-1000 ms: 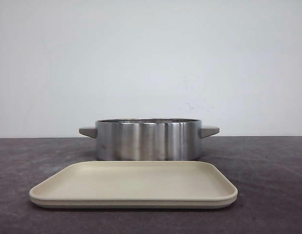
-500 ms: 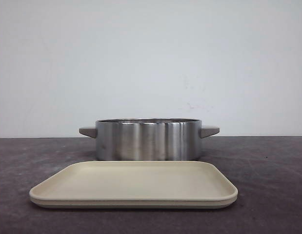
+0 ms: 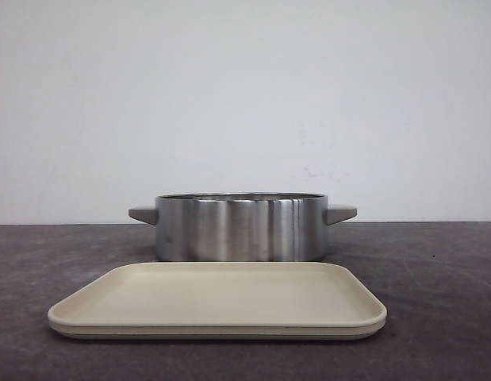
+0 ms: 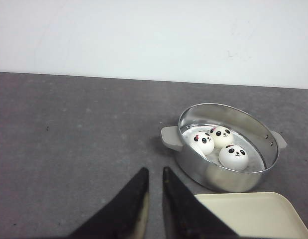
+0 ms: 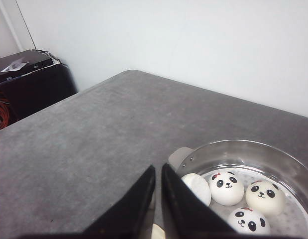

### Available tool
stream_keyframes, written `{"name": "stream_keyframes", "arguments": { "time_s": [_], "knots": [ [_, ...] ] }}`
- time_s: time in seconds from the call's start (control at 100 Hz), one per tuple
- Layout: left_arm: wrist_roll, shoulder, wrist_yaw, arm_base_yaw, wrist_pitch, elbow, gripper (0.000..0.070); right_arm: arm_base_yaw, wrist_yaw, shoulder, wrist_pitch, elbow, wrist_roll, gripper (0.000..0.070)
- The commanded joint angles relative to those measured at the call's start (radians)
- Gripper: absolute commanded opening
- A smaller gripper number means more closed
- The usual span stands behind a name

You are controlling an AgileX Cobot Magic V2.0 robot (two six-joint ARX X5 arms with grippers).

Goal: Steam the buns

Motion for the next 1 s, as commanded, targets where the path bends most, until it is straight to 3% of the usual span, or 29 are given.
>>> {"name": "stream_keyframes", "arguments": {
  "time_s": [0.0,0.19,0.32,0.44,0.77,0.99],
  "knots": [
    [-0.008,0.000,-0.004,-0.007,0.010,0.011,0.0000,0.010,0.000,0.004,0.011,0.008,0.011,0.0013],
    [-0.008,0.000,-0.004,-0.007,0.010,0.011,0.0000,-0.023,0.011,-0.073,-0.006,0.003,0.006,0.0013],
    [-0.008,0.000,-0.004,-0.007,0.010,0.011,0.0000,-0.089,0.111,-0.185,-0.056,-0.060,-0.106,0.0014],
    [-0.008,0.000,-0.004,-0.007,0.010,0.011,0.0000,-0.183,0.130,-0.335,-0.041,-0.212,-0.166,0.0013],
    [-0.008,0.000,-0.004,-0.007,0.010,0.011,0.0000,-0.504,0.131,-0.795,0.185,-0.751,-0.165,0.0013],
    [-0.008,0.000,-0.004,-0.007,0.010,0.011,0.0000,-0.620,0.105,-0.947,0.212,-0.949,-0.165,0.0013]
  ]
}}
